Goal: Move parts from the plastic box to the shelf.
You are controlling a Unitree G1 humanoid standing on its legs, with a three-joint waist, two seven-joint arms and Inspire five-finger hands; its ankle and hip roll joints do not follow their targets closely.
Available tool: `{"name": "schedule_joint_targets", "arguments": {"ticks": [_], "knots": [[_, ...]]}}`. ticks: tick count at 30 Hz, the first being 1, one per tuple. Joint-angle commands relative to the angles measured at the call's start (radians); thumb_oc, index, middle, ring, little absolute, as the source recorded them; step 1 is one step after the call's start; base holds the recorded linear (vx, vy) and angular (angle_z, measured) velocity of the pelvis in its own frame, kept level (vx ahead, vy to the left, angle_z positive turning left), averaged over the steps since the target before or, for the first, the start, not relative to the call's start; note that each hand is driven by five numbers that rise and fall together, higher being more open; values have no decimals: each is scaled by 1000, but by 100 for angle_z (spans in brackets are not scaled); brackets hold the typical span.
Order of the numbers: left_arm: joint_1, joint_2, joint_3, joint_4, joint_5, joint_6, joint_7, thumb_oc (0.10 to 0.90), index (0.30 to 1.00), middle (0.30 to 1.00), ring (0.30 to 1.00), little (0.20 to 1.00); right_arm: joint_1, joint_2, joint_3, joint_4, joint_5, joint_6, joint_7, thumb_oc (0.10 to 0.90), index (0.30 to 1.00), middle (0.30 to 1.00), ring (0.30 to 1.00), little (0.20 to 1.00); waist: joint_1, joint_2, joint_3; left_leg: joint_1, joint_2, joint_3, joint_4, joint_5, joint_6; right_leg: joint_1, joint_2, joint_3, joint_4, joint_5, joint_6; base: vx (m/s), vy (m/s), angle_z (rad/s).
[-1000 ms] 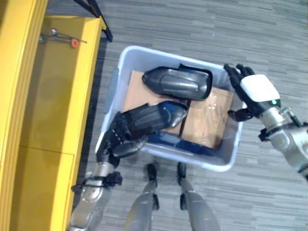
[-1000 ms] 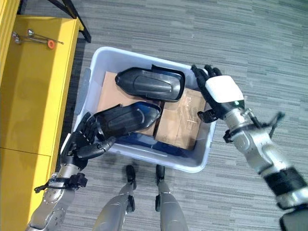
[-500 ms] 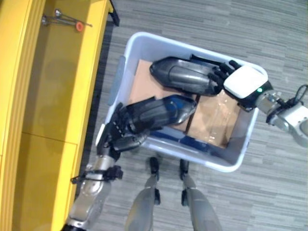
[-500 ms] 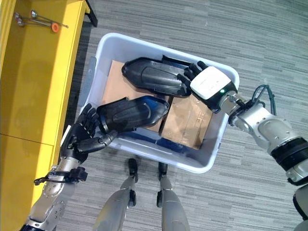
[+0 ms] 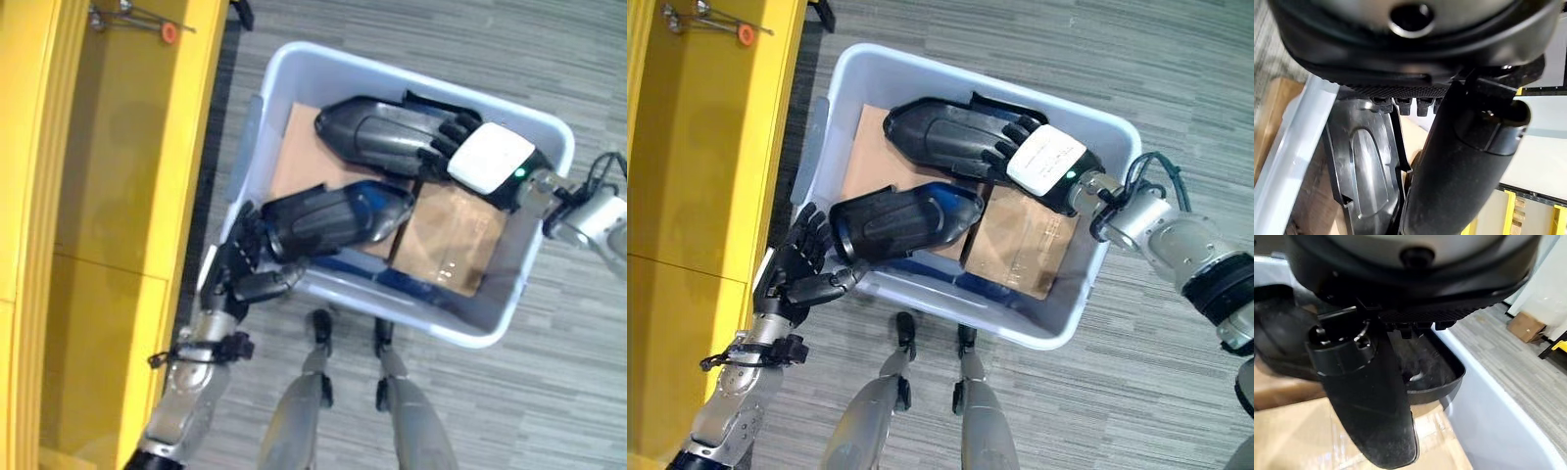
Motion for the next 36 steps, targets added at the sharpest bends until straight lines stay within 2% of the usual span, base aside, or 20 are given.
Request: {"name": "schedule_joint_targets", "arguments": {"ticks": [1, 7, 15, 23, 32, 33, 34, 36], "knots": [[40, 26, 13, -127, -31, -105, 8, 900, 1000, 1000, 1000, 1000, -140, -97, 38, -14, 5, 35, -26, 900, 1000, 1000, 1000, 1000, -6, -30, -52, 18, 60, 14, -14, 33, -83, -86, -63, 34, 221, -155, 88, 27, -24, 10], [38, 18, 15, -124, -34, -106, 10, 900, 1000, 1000, 1000, 1000, -181, -106, 95, 22, 11, 36, -16, 900, 1000, 1000, 1000, 1000, -6, -13, -40, -3, 53, 6, -17, 38, -84, -116, -63, 38, 235, -159, 86, 12, -10, -1], [42, 10, 23, -129, -31, -113, 19, 900, 1000, 1000, 1000, 1000, -304, -123, 222, 69, 1, 43, -9, 900, 1000, 1000, 1000, 1000, -3, 6, -21, -30, 45, 2, -20, 41, -87, -166, -61, 45, 261, -165, 82, 3, -4, 0], [35, 19, 21, -129, -31, -118, 24, 900, 1000, 1000, 1000, 1000, -298, -129, 225, 135, -1, 52, -11, 900, 1000, 1000, 1000, 1000, 3, 7, -3, -50, 39, -3, -21, 42, -88, -196, -62, 47, 276, -167, 80, 1, -3, 1], [46, 10, 42, -127, -31, -128, 35, 900, 1000, 1000, 1000, 1000, -292, -115, 225, 242, -13, 78, -7, 900, 1000, 1000, 1000, 1000, 12, 34, 40, -95, 26, -7, -13, 42, -86, -281, -65, 58, 331, -185, 73, 4, -6, 3], [46, 9, 40, -124, -32, -128, 34, 900, 1000, 1000, 1000, 1000, -289, -110, 225, 255, -8, 80, -3, 631, 624, 624, 624, 624, 13, 36, 40, -100, 24, -5, -12, 42, -85, -290, -65, 59, 338, -187, 73, 15, 0, 5], [44, 7, 37, -123, -32, -129, 34, 900, 1000, 1000, 1000, 1000, -283, -104, 225, 273, -3, 80, -1, 400, 300, 300, 300, 300, 13, 39, 40, -105, 23, -6, -9, 41, -84, -300, -65, 61, 345, -187, 73, 0, 0, 0], [41, 5, 32, -124, -31, -130, 34, 900, 1000, 1000, 1000, 1000, -274, -96, 225, 284, 0, 80, 6, 400, 300, 300, 300, 300, 13, 40, 40, -110, 22, -6, -10, 40, -83, -306, -66, 61, 345, -187, 72, 0, 0, 0]]}}
